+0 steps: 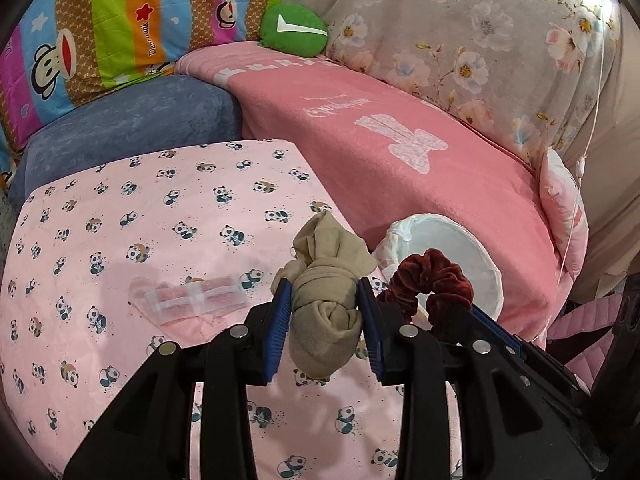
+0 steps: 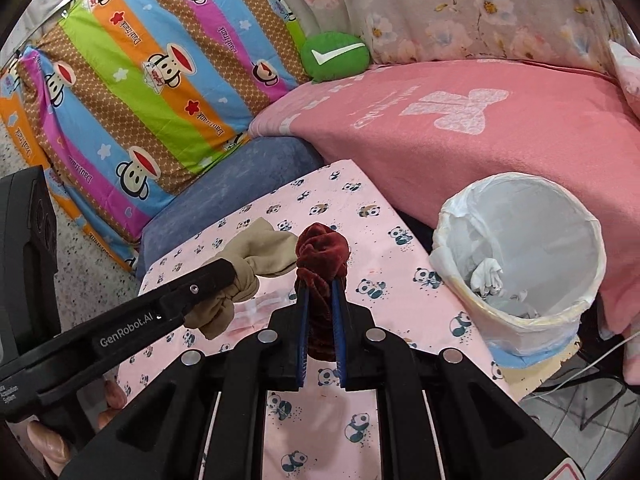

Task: Collect trash
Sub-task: 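Carry the beige sock and scrunchie over the bin and open both tools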

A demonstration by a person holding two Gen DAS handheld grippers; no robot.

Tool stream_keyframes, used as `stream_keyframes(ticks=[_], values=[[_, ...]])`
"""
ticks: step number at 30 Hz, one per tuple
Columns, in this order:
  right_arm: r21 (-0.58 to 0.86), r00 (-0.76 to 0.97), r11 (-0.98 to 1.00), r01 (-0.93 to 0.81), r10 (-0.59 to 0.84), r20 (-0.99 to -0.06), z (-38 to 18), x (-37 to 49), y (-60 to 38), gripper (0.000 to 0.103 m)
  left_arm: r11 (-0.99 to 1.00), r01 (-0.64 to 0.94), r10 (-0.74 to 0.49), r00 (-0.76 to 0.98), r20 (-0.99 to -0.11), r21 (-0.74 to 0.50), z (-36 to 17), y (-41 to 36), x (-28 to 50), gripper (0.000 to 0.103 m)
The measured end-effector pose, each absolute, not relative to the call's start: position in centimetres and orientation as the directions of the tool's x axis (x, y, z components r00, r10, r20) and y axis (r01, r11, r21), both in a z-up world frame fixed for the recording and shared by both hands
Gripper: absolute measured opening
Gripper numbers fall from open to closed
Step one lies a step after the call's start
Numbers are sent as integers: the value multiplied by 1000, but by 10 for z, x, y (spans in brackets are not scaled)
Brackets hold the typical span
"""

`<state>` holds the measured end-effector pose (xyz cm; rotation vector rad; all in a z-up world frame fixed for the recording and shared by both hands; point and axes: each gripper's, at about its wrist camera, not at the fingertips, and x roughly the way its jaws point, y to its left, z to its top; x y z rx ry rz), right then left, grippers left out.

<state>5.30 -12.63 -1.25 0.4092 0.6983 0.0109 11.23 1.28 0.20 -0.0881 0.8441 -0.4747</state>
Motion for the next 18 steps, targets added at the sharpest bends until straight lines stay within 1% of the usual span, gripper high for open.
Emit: stream_keyframes(ticks=[9, 18], values=[[381, 801, 906, 186, 85, -593, 4, 24, -172, 12, 868, 438, -462, 546, -698, -232, 6, -29, 99, 33], [404, 809, 879, 254, 36, -587, 0, 8, -219, 12, 839, 507, -478, 515, -711, -197, 4, -78, 91, 33]])
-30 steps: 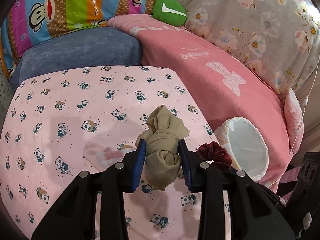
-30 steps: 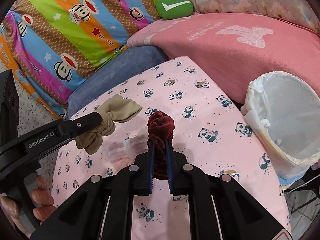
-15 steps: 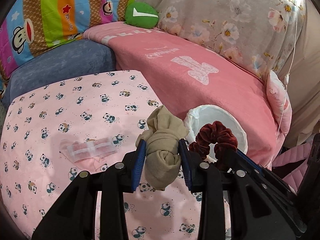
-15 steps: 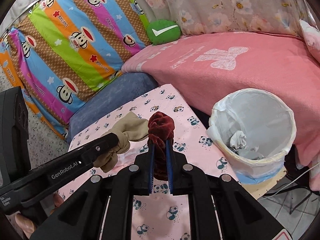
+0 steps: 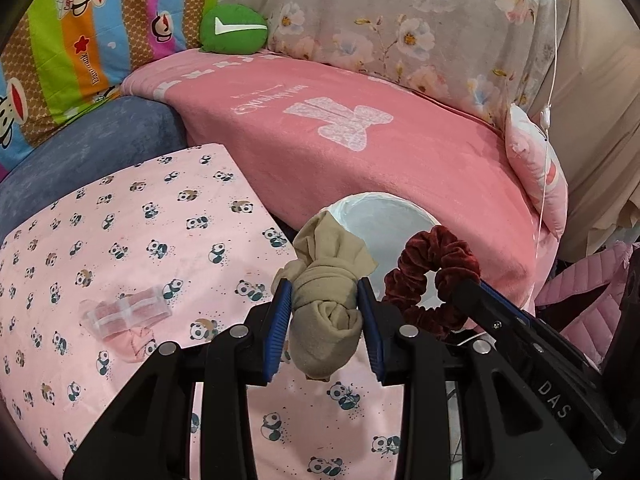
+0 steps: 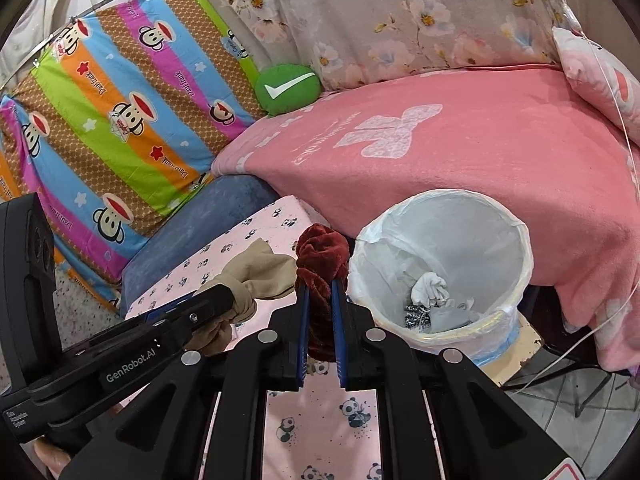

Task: Collect trash
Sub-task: 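Carry the beige sock and scrunchie over the bin and open both tools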

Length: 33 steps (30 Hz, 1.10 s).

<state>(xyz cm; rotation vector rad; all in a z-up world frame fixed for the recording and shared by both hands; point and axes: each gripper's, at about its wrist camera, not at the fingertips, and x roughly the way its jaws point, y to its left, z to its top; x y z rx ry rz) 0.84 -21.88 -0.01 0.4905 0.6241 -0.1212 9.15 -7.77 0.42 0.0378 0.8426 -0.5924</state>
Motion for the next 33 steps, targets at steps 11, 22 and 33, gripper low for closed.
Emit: stream_keyframes(ticks=[11, 22, 33], values=[[430, 805, 838, 336, -19, -593, -14, -4, -273, 12, 795, 586, -491, 471, -733, -156, -2, -133, 90, 33], [427, 787, 810, 401, -66, -614, -28, -1, -312, 12, 764, 629, -491, 420, -763, -146, -15, -174, 104, 33], [404, 766, 808, 429, -88, -636, -38, 17, -328, 12, 754, 638, -491, 389, -779, -157, -24, -196, 124, 40]])
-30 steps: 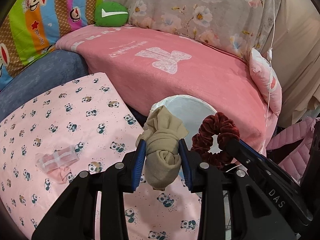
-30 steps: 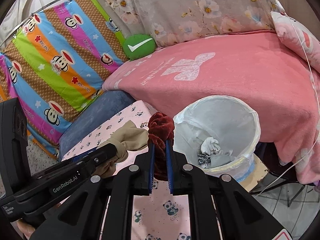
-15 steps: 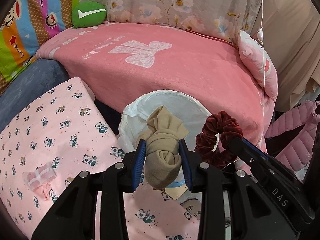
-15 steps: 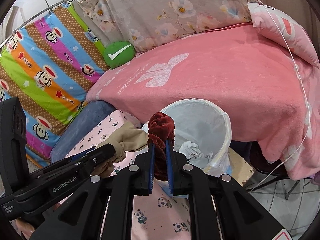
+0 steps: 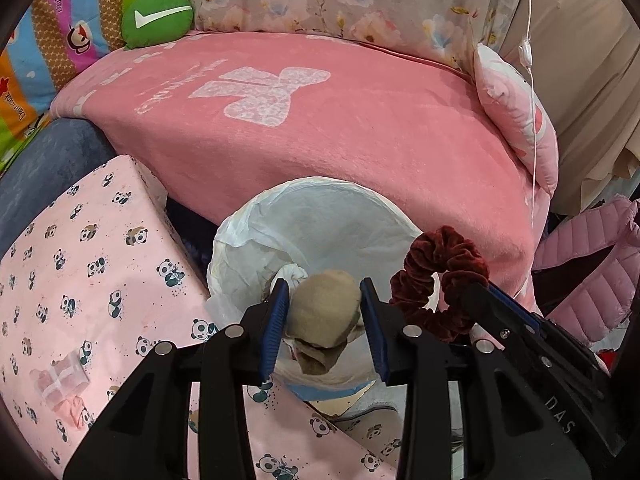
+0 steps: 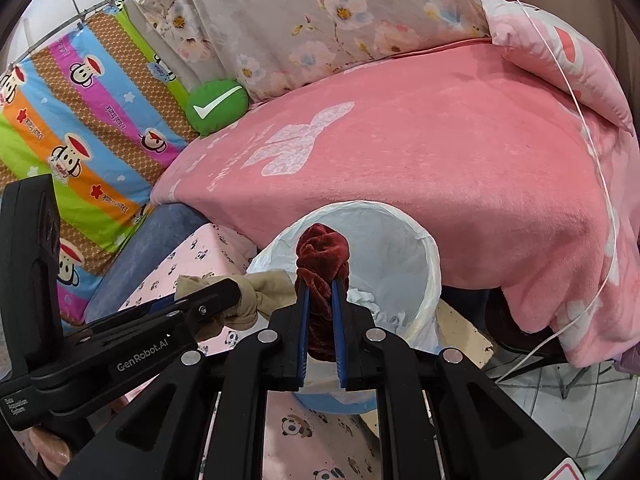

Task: Collect trash
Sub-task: 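Carry the beige sock and scrunchie over the bin and open both tools, then move both tools back toward the clear plastic packet on the table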

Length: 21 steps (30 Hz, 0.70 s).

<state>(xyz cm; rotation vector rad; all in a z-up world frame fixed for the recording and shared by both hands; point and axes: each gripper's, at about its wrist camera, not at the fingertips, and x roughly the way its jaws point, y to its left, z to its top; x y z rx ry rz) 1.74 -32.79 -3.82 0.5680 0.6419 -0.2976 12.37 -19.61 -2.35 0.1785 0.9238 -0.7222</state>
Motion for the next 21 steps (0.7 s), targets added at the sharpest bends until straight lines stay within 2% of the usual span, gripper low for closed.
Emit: stream_keyframes(ticks=[2, 4, 8, 11, 12, 14, 21], values=[[399, 765, 810, 430, -91, -638, -39, 22, -330, 12, 772, 616, -485, 412, -771, -155, -22, -192, 127, 64], [395, 763, 812, 429, -92, -640, -39, 26, -330, 12, 787, 599, -478, 441, -760, -147, -19, -186, 130, 71], [384, 763, 823, 418, -89, -641, -39, 38, -328, 13, 808, 566, -463, 445, -766, -160, -22, -173, 140, 71], [354, 763, 837, 417, -111, -637, -37, 46, -321, 19, 822, 543, -456, 445, -770, -173, -25, -164, 145, 71], [341, 763, 844, 414, -117, -636, -36, 49, -317, 27, 825, 538, -452, 445, -773, -173, -27, -161, 146, 71], [331, 765, 852, 405, -118, -633, -34, 53, -311, 35, 829, 533, -448, 445, -775, -173, -29, -157, 146, 71], [327, 758, 863, 385, -94, -646, -32, 57, -300, 36, 838, 518, -440, 452, -776, -174, -31, -145, 144, 71]])
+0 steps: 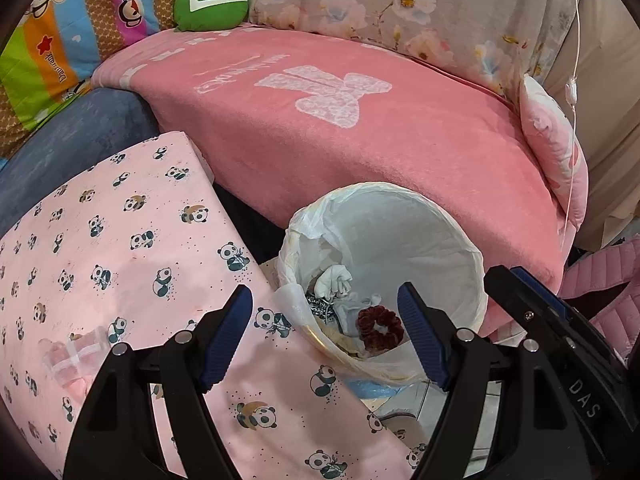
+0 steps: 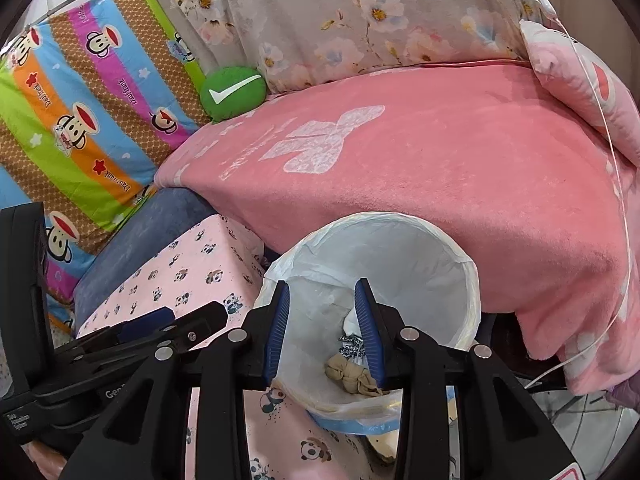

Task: Collect trash
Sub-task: 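Move both tools back toward the clear plastic packet on the table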

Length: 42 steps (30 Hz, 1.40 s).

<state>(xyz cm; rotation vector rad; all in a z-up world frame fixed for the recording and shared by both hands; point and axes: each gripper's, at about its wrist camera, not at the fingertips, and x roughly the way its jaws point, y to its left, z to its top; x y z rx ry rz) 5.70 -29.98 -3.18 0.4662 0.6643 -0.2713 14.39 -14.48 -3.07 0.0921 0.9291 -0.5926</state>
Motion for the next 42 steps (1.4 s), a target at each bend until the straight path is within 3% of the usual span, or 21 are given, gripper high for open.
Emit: stream_keyframes(ticks=[19, 32, 42], values=[[317, 750, 889, 331, -43, -660, -30, 47, -247, 43, 874, 448, -414, 481, -773, -189, -31, -91, 128, 71], [291, 743, 926, 242, 15, -669, -26, 51, -193, 43, 919, 330, -364, 504, -783, -215, -41, -22, 124, 72], [261, 726, 953, 157, 68, -685, -28, 64, -137, 49, 945, 233, -320, 517, -794, -228, -54, 38, 126, 73]])
